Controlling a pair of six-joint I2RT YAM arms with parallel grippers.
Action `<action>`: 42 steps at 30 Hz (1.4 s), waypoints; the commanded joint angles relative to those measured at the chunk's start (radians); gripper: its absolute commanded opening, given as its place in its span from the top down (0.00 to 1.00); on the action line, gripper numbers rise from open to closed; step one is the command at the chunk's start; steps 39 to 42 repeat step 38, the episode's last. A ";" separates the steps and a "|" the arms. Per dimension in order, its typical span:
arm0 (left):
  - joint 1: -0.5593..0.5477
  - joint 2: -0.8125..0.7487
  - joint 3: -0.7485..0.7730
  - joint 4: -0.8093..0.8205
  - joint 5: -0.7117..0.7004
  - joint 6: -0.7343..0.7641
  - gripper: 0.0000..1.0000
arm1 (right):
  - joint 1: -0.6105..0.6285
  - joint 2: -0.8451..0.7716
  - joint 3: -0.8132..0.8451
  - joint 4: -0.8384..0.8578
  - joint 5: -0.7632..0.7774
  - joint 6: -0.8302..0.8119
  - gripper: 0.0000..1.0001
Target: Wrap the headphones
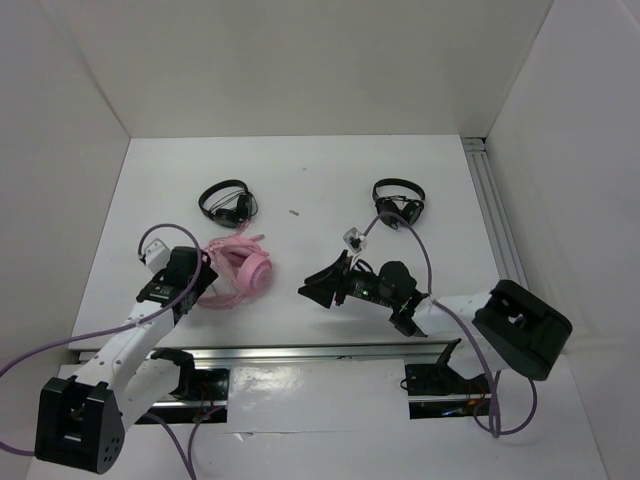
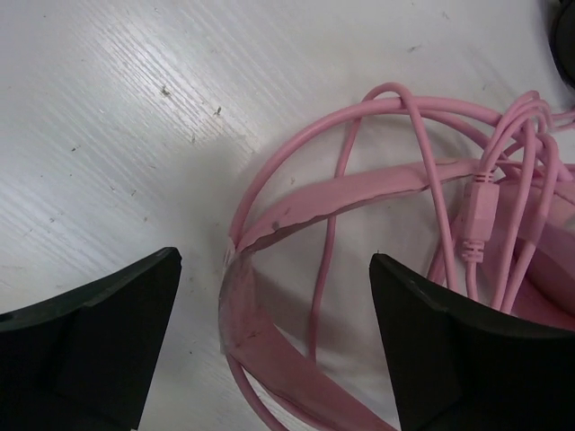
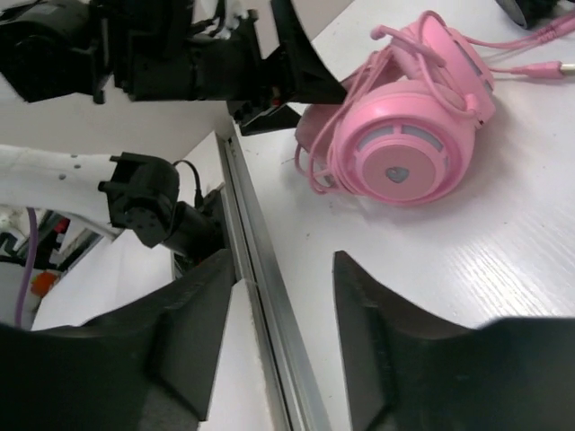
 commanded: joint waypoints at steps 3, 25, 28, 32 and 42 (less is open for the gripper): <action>0.056 0.002 0.037 0.068 0.043 0.019 0.00 | 0.074 -0.187 0.064 -0.271 0.103 -0.129 0.35; 0.012 -0.584 0.531 -0.402 0.542 0.351 0.00 | 0.222 -0.728 0.792 -1.752 0.706 -0.212 0.00; 0.012 -0.618 0.634 -0.521 0.542 0.396 0.00 | 0.222 -0.765 0.865 -1.853 0.716 -0.212 0.00; 0.012 -0.683 0.709 -0.607 0.565 0.450 0.00 | 0.222 -0.813 0.899 -1.941 0.746 -0.212 0.00; -0.038 -0.716 0.699 -0.670 0.523 0.424 0.00 | 0.222 -0.859 0.908 -1.995 0.783 -0.212 0.00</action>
